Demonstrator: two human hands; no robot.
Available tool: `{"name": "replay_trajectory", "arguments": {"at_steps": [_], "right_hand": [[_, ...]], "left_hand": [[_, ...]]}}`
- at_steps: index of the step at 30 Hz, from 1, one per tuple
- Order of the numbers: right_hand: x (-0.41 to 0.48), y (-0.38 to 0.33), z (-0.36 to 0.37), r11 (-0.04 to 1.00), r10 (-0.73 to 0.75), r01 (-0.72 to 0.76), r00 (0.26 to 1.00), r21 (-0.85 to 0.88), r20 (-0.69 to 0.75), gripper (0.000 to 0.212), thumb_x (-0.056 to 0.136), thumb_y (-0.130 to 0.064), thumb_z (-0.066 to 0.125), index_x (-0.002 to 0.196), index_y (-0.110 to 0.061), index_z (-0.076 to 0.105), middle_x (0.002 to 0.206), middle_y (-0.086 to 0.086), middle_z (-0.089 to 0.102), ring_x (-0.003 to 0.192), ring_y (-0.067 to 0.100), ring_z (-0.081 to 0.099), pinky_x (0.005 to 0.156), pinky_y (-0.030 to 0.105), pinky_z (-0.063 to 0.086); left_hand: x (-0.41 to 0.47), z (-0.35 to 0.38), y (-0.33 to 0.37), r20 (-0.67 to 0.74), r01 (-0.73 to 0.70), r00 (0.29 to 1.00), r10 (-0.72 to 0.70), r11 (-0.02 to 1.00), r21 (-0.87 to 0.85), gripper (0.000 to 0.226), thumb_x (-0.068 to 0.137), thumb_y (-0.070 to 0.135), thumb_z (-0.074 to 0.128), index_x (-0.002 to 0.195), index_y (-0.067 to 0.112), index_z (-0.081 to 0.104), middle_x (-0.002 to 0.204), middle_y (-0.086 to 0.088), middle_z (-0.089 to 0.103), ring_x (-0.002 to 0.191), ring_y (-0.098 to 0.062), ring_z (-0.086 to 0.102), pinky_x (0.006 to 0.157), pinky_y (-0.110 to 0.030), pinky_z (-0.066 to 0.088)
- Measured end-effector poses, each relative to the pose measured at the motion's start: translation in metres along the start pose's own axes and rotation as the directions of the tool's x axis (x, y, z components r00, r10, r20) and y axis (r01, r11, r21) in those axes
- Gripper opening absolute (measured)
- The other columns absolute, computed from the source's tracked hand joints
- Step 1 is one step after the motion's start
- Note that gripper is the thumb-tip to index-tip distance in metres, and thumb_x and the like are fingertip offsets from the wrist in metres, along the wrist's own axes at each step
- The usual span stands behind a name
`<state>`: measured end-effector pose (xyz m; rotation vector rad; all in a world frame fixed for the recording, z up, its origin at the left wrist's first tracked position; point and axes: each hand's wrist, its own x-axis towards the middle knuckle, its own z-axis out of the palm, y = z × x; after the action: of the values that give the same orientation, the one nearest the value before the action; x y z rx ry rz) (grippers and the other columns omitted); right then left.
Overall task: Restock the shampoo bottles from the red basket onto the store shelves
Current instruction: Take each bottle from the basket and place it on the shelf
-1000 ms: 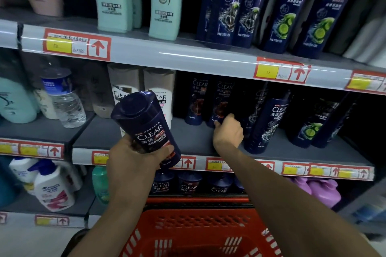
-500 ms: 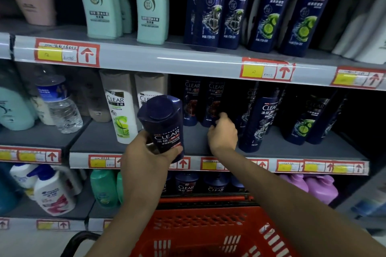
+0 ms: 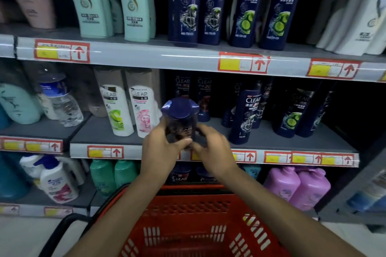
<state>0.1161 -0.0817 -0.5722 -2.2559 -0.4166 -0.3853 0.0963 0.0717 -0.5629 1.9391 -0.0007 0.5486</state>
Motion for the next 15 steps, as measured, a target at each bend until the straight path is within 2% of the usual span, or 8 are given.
{"name": "replay_trajectory", "arguments": {"at_steps": [4,8,11,15], "right_hand": [[-0.006,-0.002,0.001,0.998,0.023,-0.024,1.0,0.052,0.01,0.035,0.097,-0.024,0.066,0.132,-0.026,0.061,0.119,-0.003,0.074,0.11,0.019,0.066,0.089,0.041,0.054],[0.001,-0.003,0.007,0.995,0.079,-0.079,0.997,0.065,0.014,0.033,0.098,-0.024,0.063,0.131,-0.029,0.061,0.114,-0.004,0.075,0.106,0.019,0.069,0.09,0.044,0.057],[0.005,-0.003,0.01,0.992,0.1,-0.1,0.995,0.073,0.013,0.033,0.1,-0.021,0.061,0.132,-0.027,0.059,0.113,0.0,0.074,0.106,0.022,0.068,0.091,0.044,0.056],[0.015,-0.007,0.015,0.987,0.144,-0.143,0.99,0.07,-0.011,0.03,0.103,-0.021,0.057,0.133,-0.025,0.057,0.112,0.001,0.073,0.103,0.023,0.068,0.089,0.043,0.056]], "left_hand": [[0.003,0.001,-0.001,0.047,0.009,0.999,-0.006,0.998,-0.055,0.05,0.069,0.016,0.092,0.112,0.024,0.07,0.097,0.016,0.076,0.092,0.004,0.069,0.081,-0.022,0.053],[0.007,0.003,-0.002,0.062,0.035,0.998,-0.027,0.991,-0.128,0.052,0.073,0.018,0.09,0.119,0.026,0.068,0.106,0.012,0.077,0.1,0.001,0.07,0.091,-0.029,0.057],[0.011,0.007,-0.003,0.068,0.03,0.998,-0.02,0.987,-0.156,0.051,0.082,0.011,0.084,0.129,0.021,0.065,0.115,0.012,0.075,0.105,0.004,0.068,0.095,-0.027,0.054],[0.019,0.016,-0.009,0.068,0.043,0.997,-0.035,0.992,-0.12,0.047,0.097,0.013,0.068,0.141,0.02,0.055,0.125,0.013,0.069,0.115,0.002,0.062,0.108,-0.035,0.049]]}}
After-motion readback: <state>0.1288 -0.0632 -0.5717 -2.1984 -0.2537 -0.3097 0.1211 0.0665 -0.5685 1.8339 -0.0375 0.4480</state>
